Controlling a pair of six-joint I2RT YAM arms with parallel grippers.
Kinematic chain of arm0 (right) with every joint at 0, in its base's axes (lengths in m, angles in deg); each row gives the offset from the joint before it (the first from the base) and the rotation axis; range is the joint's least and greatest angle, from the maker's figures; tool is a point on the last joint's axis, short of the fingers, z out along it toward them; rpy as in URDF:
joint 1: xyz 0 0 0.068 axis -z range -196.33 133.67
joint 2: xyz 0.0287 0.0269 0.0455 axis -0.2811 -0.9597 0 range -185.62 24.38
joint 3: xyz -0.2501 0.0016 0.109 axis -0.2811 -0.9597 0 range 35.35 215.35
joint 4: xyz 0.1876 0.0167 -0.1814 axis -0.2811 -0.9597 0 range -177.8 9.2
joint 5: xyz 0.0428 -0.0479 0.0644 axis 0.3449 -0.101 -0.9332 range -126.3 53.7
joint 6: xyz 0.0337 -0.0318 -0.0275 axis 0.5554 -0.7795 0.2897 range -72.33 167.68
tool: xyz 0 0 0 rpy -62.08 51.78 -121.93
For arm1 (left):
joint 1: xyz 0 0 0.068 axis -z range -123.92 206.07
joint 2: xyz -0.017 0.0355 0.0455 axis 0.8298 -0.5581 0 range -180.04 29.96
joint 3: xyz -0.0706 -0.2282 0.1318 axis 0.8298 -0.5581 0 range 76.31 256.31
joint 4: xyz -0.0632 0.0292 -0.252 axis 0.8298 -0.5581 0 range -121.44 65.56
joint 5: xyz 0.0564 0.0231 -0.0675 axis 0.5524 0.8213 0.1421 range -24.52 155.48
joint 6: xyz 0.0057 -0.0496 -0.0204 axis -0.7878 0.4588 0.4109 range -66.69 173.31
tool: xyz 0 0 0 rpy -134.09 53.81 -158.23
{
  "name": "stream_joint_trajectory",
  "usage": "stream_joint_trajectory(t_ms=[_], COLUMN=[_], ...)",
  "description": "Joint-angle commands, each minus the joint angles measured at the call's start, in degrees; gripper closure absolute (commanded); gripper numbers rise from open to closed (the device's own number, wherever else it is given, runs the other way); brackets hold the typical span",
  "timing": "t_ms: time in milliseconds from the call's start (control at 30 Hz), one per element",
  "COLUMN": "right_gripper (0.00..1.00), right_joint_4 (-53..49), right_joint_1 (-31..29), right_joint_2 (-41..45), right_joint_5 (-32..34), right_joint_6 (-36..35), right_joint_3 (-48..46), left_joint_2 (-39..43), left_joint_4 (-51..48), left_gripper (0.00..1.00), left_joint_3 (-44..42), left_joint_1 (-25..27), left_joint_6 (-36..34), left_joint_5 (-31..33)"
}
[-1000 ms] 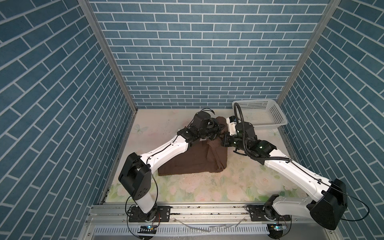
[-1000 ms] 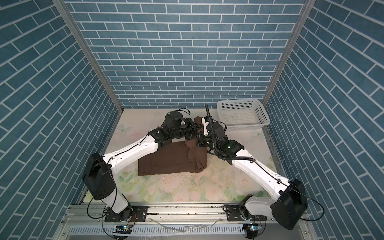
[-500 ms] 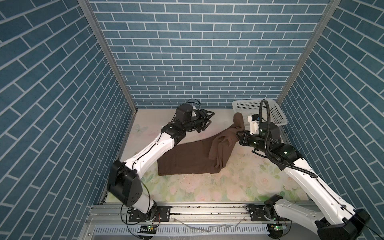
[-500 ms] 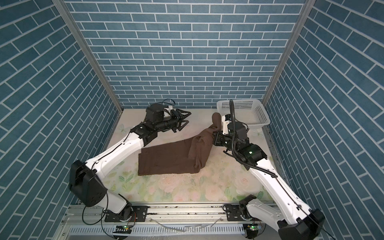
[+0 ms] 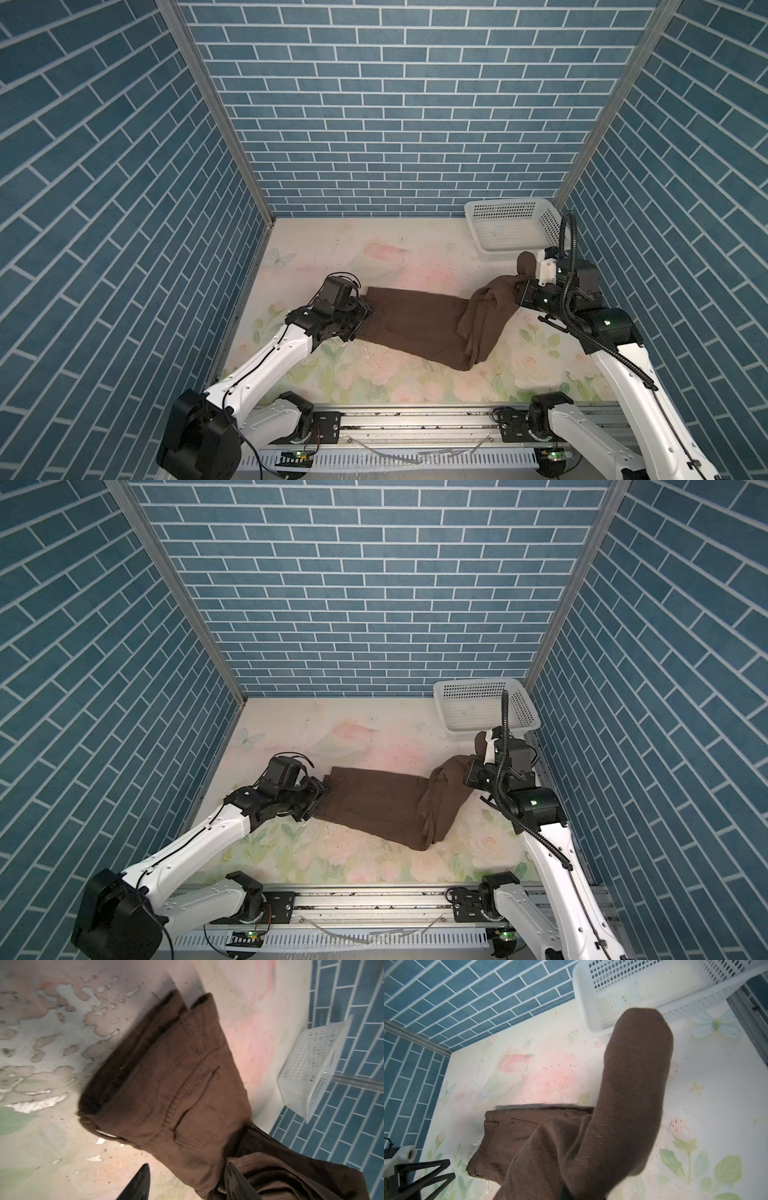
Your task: Fold and stack the trousers
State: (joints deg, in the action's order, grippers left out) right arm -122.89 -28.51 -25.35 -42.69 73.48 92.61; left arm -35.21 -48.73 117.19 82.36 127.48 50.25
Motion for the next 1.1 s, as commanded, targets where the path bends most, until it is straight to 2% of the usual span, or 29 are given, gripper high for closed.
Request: stream_joint_trajectory(t_ms=[0, 167, 333, 433, 467, 533, 700, 933, 1033, 1067], right_gripper=[1.0, 1.0, 1.0, 1.0, 1.0, 1.0, 1.0, 1.0, 1.0, 1.0], right_joint_4=[0.8, 0.6, 0.7, 1.5, 2.0, 3.1, 5.1, 7.0, 6.1, 6.3], right_joint_1=[1.1, 2.4, 3.2, 3.5, 3.7, 3.7, 3.9, 3.9, 3.9, 3.8], right_joint_2=[0.5, 1.2, 1.4, 1.0, 0.7, 0.0, -2.4, -3.5, -4.0, -3.7], right_joint_5=[-2.4, -2.5, -2.2, -2.9, -3.4, -5.7, -12.4, -20.0, -19.5, -18.7], right_joint_6=[-2.3, -2.7, -2.5, -2.3, -2.2, -2.4, -2.8, -4.3, -4.3, -4.2], right_joint_3=[-2.2, -2.3, -2.4, -2.5, -2.4, -2.2, -1.4, -3.2, -4.4, -4.7], left_joint_2=[-4.7, -15.7, -24.7, -26.9, -27.4, -27.6, -23.7, -15.3, -13.4, -13.1], left_joint_4=[1.4, 0.0, -4.7, -4.9, -5.1, -4.6, -1.2, -8.6, -10.0, -10.1], left_gripper=[0.44, 0.49, 0.6, 0.77, 0.87, 0.99, 1.0, 1.0, 1.0, 0.94], left_joint_3=[1.6, 7.4, 13.2, 13.1, 12.4, 10.0, 1.2, 2.7, 4.7, 5.7], left_joint_1=[-0.5, -0.7, -0.9, -2.0, -3.1, -7.1, -22.1, -36.8, -38.7, -37.4], left_joint_6=[-3.6, -9.4, -14.6, -14.9, -15.0, -15.2, -17.8, -23.9, -26.3, -27.0], left_joint_5=[2.1, 2.1, 1.9, 1.8, 1.8, 1.1, -2.7, -2.4, -3.8, -4.4])
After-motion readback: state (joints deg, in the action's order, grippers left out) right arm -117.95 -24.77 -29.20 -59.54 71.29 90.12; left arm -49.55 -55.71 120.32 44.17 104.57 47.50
